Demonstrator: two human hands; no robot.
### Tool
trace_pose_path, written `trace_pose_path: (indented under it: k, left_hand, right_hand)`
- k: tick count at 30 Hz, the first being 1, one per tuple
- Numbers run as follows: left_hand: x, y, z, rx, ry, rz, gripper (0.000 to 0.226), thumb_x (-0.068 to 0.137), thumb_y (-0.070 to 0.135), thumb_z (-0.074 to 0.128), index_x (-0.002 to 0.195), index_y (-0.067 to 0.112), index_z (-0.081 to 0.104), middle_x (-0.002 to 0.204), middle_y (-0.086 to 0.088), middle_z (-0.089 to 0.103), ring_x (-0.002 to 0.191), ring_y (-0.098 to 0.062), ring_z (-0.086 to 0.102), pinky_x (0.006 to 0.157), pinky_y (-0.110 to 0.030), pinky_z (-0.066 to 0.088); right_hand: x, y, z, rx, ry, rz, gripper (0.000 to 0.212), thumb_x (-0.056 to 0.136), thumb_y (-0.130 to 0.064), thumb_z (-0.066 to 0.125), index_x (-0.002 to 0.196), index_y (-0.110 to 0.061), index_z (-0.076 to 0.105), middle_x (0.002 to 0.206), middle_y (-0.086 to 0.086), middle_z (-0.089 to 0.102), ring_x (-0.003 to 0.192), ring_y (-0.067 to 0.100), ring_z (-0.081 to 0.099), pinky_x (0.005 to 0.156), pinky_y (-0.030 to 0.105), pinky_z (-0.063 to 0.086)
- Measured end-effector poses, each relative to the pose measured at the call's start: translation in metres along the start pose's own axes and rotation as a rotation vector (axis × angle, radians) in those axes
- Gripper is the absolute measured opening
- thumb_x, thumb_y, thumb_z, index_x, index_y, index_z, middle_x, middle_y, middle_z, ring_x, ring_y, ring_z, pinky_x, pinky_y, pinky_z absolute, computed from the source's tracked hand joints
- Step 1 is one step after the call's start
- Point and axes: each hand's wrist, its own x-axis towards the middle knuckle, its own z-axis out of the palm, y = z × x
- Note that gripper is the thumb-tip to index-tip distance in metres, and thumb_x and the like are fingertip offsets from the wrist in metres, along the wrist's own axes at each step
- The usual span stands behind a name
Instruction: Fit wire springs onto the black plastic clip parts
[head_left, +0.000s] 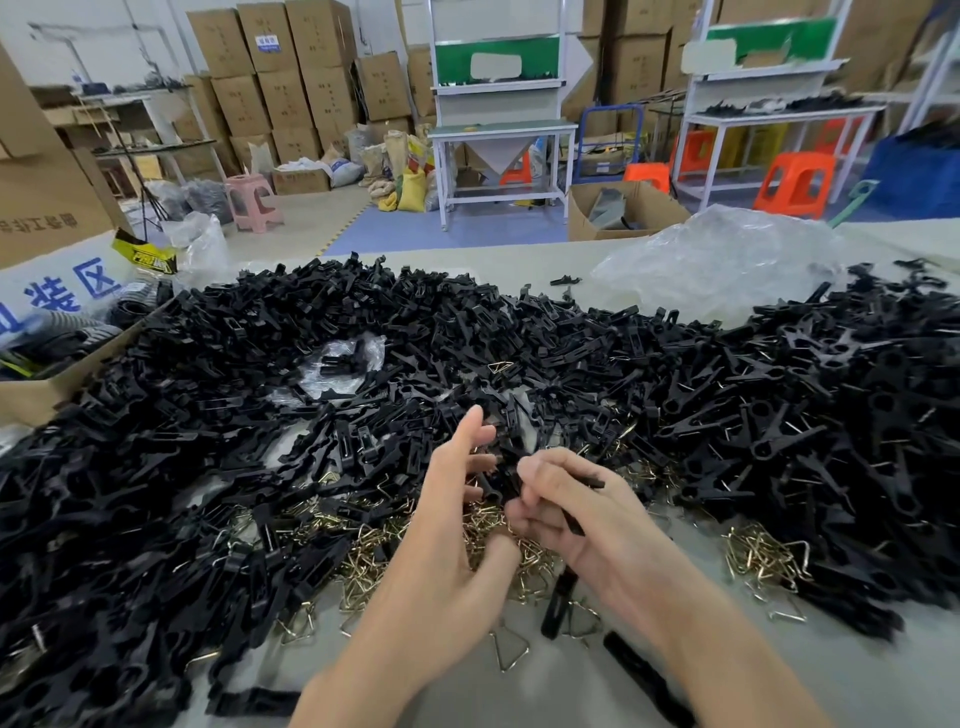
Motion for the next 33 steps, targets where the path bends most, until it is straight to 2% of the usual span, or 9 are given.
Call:
trace_pose_path:
  k: [5,8,10,14,19,22,27,31,33]
  left_hand:
    - [-0.003,0.005,0.002,0.043,-0.077,0.010,0.081,0.088,0.025,0.051,0.156,0.047,0.013,0.147,0.026,0.038,0.138,-0.011,0.042,0.103,-0.036,0.047]
    - [-0.004,0.006,0.005,0.080,-0.105,-0.024,0.080,0.087,0.032,0.051,0.153,0.055,0.012,0.145,0.034,0.036,0.104,-0.011,0.064,0.082,-0.034,0.060]
    - [-0.004,0.006,0.005,0.092,-0.103,-0.038,0.079,0.087,0.034,0.050,0.152,0.057,0.012,0.144,0.036,0.035,0.088,-0.006,0.061,0.083,-0.018,0.055]
    - [-0.002,0.003,0.004,0.165,-0.043,-0.024,0.070,0.095,0.025,0.047,0.150,0.055,0.018,0.136,0.032,0.043,0.130,0.002,0.046,0.102,-0.006,0.033]
    - [0.001,0.001,0.001,0.310,0.041,-0.080,0.059,0.096,0.032,0.041,0.149,0.051,0.022,0.126,0.037,0.042,0.128,0.006,0.041,0.097,-0.007,0.034]
    - [0.002,0.001,0.000,0.323,0.054,-0.120,0.057,0.096,0.034,0.039,0.149,0.047,0.023,0.125,0.038,0.041,0.111,0.002,0.050,0.087,-0.019,0.041]
    - [0.003,0.001,-0.001,0.375,0.099,-0.166,0.053,0.097,0.032,0.040,0.148,0.042,0.029,0.121,0.034,0.045,0.102,-0.001,0.048,0.090,-0.026,0.044]
    - [0.005,-0.004,-0.004,0.642,0.158,-0.212,0.050,0.099,0.032,0.042,0.148,0.025,0.042,0.131,0.011,0.056,0.125,-0.008,0.045,0.111,-0.030,0.030]
    - [0.005,-0.009,-0.006,0.754,0.092,-0.315,0.051,0.102,0.038,0.038,0.152,0.026,0.038,0.147,0.005,0.048,0.138,-0.014,0.038,0.119,-0.035,0.024]
  right_hand:
    - [0.002,0.014,0.013,0.052,0.034,0.104,0.021,0.077,-0.023,0.082,0.096,-0.015,0.080,0.081,0.009,0.072,0.087,0.025,0.075,0.079,0.028,0.059]
    - [0.002,0.020,0.015,0.019,0.001,0.102,0.032,0.080,-0.022,0.085,0.108,-0.009,0.077,0.087,0.014,0.074,0.095,0.030,0.075,0.082,0.028,0.058]
    - [0.003,0.021,0.014,0.024,0.003,0.103,0.029,0.081,-0.023,0.084,0.106,-0.010,0.077,0.087,0.013,0.073,0.094,0.028,0.074,0.082,0.027,0.058]
    - [0.005,0.016,0.011,0.036,0.060,0.081,0.013,0.083,-0.028,0.078,0.088,-0.017,0.075,0.068,-0.002,0.058,0.055,0.009,0.053,0.059,0.023,0.053]
    - [0.009,0.002,-0.001,0.150,0.253,0.166,0.037,0.072,-0.021,0.080,0.099,-0.004,0.062,0.061,-0.003,0.050,0.047,0.005,0.043,0.046,0.015,0.045]
    - [0.014,-0.020,-0.013,0.302,0.360,0.180,0.050,0.077,-0.012,0.078,0.121,-0.004,0.056,0.073,0.003,0.053,0.056,0.005,0.045,0.049,0.015,0.047]
    - [0.028,-0.099,-0.038,0.957,0.272,-0.331,0.087,0.076,-0.026,0.085,0.130,0.010,0.028,0.127,0.044,0.047,0.112,0.037,0.068,0.084,0.035,0.062]
    - [0.022,-0.086,-0.035,0.702,0.139,-0.283,0.092,0.084,-0.059,0.065,0.131,0.015,0.036,0.141,0.038,0.050,0.127,0.038,0.060,0.102,0.038,0.054]
    - [0.014,-0.053,-0.029,0.522,0.168,-0.156,0.080,0.089,-0.052,0.063,0.142,0.003,0.041,0.136,0.023,0.062,0.124,0.029,0.064,0.100,0.033,0.055]
